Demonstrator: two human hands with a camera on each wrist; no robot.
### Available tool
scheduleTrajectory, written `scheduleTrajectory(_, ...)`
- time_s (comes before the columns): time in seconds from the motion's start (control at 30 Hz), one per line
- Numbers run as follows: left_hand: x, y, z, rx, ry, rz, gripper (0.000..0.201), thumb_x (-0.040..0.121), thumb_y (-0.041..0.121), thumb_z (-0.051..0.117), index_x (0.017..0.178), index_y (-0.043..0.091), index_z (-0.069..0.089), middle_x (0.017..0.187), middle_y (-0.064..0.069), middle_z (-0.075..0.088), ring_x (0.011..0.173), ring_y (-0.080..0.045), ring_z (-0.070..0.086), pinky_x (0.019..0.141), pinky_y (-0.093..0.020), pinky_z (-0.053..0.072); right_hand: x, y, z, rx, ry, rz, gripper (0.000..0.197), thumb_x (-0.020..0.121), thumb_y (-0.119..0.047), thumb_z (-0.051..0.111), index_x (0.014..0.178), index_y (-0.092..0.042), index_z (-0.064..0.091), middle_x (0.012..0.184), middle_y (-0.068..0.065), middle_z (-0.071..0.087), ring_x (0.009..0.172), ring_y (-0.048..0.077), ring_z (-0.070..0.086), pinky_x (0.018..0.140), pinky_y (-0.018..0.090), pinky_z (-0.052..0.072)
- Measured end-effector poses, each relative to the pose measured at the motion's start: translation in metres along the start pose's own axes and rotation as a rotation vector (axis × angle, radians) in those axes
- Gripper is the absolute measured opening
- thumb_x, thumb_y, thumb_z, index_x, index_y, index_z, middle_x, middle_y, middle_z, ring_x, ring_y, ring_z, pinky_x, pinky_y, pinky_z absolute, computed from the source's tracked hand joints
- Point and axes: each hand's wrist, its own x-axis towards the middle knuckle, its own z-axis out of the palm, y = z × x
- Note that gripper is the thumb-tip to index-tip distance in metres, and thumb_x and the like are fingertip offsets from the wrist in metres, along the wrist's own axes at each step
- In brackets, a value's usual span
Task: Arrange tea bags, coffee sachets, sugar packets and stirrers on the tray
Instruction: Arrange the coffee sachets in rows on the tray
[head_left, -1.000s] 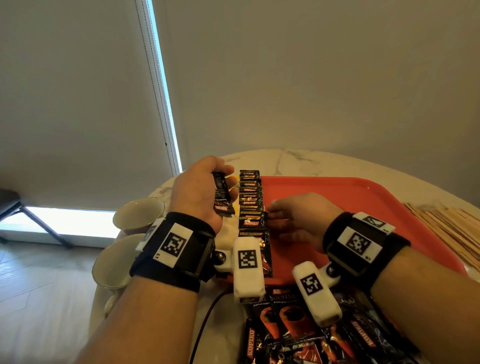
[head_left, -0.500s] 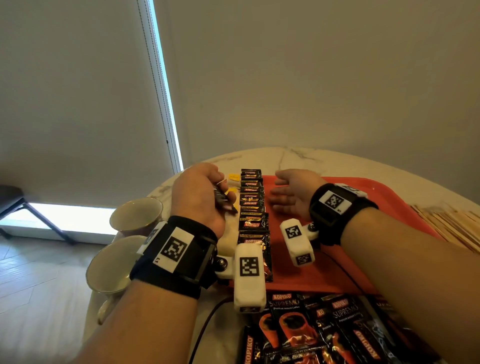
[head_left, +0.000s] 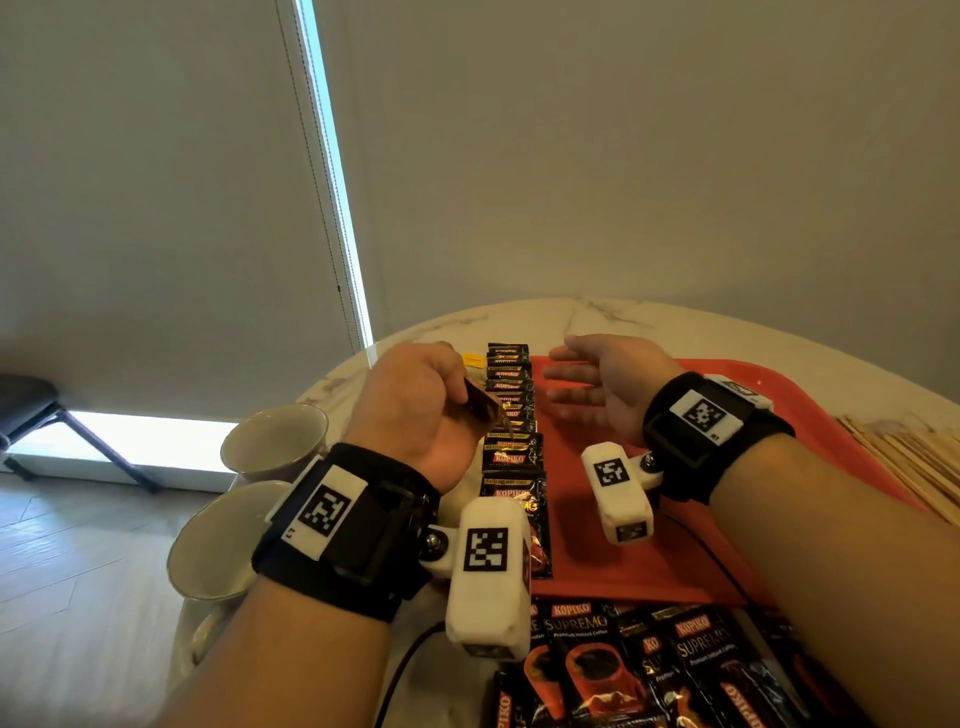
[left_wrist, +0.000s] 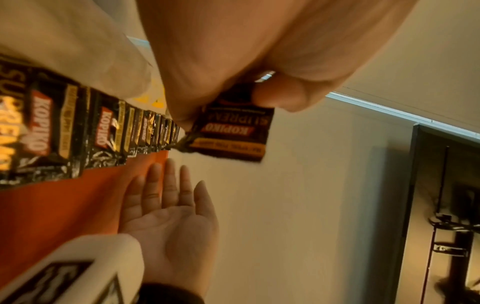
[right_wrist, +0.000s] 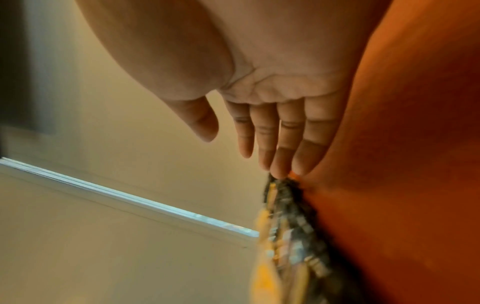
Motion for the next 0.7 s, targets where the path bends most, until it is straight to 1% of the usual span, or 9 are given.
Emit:
scheduleTrajectory(0.03, 0.002, -0.001, -0.001, 0.012, 0.016, 0.000, 0.033, 0.056, -0.008, 0.033, 0.080, 0.016, 0.037, 0.075, -0.011, 0.048, 0.057, -0.024, 0.061, 0.063, -0.043, 0.061, -0.006, -0.002, -0.001, 0.026, -0.030, -0.040, 0.028, 0.102, -0.024, 0.053, 0.122, -0.010, 0.066, 0.117, 0.011, 0.074, 0.086, 0.022, 0.067, 0.077, 0.038, 0.054)
scheduleTrajectory(0.1, 0.008, 0.001, -0.007, 0.031, 0.049, 0.022, 0.047, 0.059, -0.010, 0.040, 0.103, 0.000, 0.053, 0.104, -0.021, 0.062, 0.092, -0.035, 0.069, 0.089, -0.050, 0.061, -0.024, -0.007, 0.000, 0.053, -0.141, -0.112, 0.028, 0.098, -0.011, 0.053, 0.122, -0.011, 0.067, 0.111, 0.008, 0.077, 0.088, 0.020, 0.067, 0.077, 0.037, 0.053)
scheduleTrajectory(0.17, 0.013, 0.004, -0.011, 0.018, 0.106, 0.018, 0.063, 0.066, -0.012, 0.047, 0.128, -0.003, 0.056, 0.125, -0.025, 0.066, 0.109, -0.039, 0.070, 0.087, -0.047, 0.062, -0.042, -0.011, 0.002, 0.048, -0.306, -0.146, 0.031, 0.093, -0.005, 0.054, 0.121, -0.010, 0.068, 0.104, 0.005, 0.076, 0.087, 0.019, 0.068, 0.079, 0.037, 0.053)
scheduleTrajectory(0.27, 0.014, 0.004, -0.013, 0.022, 0.132, 0.034, 0.049, 0.087, -0.014, 0.050, 0.133, 0.000, 0.059, 0.127, -0.026, 0.069, 0.109, -0.039, 0.073, 0.087, -0.045, 0.063, -0.056, -0.012, 0.009, -0.004, -0.467, -0.186, 0.035, 0.084, -0.008, 0.071, 0.119, -0.010, 0.069, 0.106, 0.009, 0.073, 0.090, 0.020, 0.069, 0.083, 0.039, 0.057)
scheduleTrajectory(0.33, 0.012, 0.000, -0.010, 0.053, 0.150, 0.035, 0.041, 0.093, -0.011, 0.051, 0.131, 0.001, 0.061, 0.124, -0.025, 0.071, 0.108, -0.037, 0.073, 0.086, -0.042, 0.064, -0.056, -0.010, 0.014, -0.013, -0.410, -0.258, 0.032, 0.081, -0.008, 0.076, 0.113, -0.008, 0.071, 0.107, 0.013, 0.073, 0.089, 0.021, 0.071, 0.072, 0.034, 0.060)
scheduleTrajectory(0.4, 0.009, -0.003, -0.007, 0.086, 0.161, 0.036, 0.037, 0.094, -0.011, 0.052, 0.127, 0.001, 0.062, 0.118, -0.023, 0.072, 0.104, -0.034, 0.072, 0.075, -0.036, 0.064, -0.054, -0.009, 0.018, 0.016, -0.286, -0.345, 0.018, 0.087, -0.003, 0.072, 0.105, -0.005, 0.072, 0.099, 0.015, 0.073, 0.079, 0.020, 0.070, 0.062, 0.029, 0.059)
scheduleTrajectory(0.47, 0.007, -0.004, -0.003, 0.113, 0.147, 0.034, 0.034, 0.092, -0.013, 0.054, 0.122, 0.002, 0.063, 0.113, -0.021, 0.072, 0.099, -0.032, 0.070, 0.069, -0.033, 0.063, -0.051, -0.011, 0.018, 0.070, -0.198, -0.383, 0.008, 0.090, -0.003, 0.070, 0.098, -0.004, 0.072, 0.088, 0.012, 0.073, 0.069, 0.016, 0.067, 0.060, 0.027, 0.058)
scheduleTrajectory(0.57, 0.006, -0.004, -0.002, 0.187, 0.098, 0.041, 0.035, 0.088, -0.014, 0.058, 0.115, 0.007, 0.068, 0.106, -0.016, 0.073, 0.095, -0.031, 0.068, 0.069, -0.034, 0.062, -0.048, -0.014, 0.016, 0.142, -0.134, -0.395, 0.002, 0.092, -0.004, 0.069, 0.091, -0.005, 0.070, 0.075, 0.005, 0.071, 0.059, 0.011, 0.060, 0.056, 0.025, 0.055)
scheduleTrajectory(0.7, 0.005, -0.006, -0.003, 0.293, 0.049, 0.037, 0.017, 0.090, -0.004, 0.064, 0.100, 0.007, 0.072, 0.088, -0.011, 0.074, 0.084, -0.024, 0.067, 0.069, -0.033, 0.060, -0.047, -0.018, 0.014, 0.181, -0.130, -0.356, 0.003, 0.092, -0.008, 0.070, 0.093, -0.005, 0.070, 0.072, 0.003, 0.065, 0.056, 0.009, 0.052, 0.055, 0.024, 0.053)
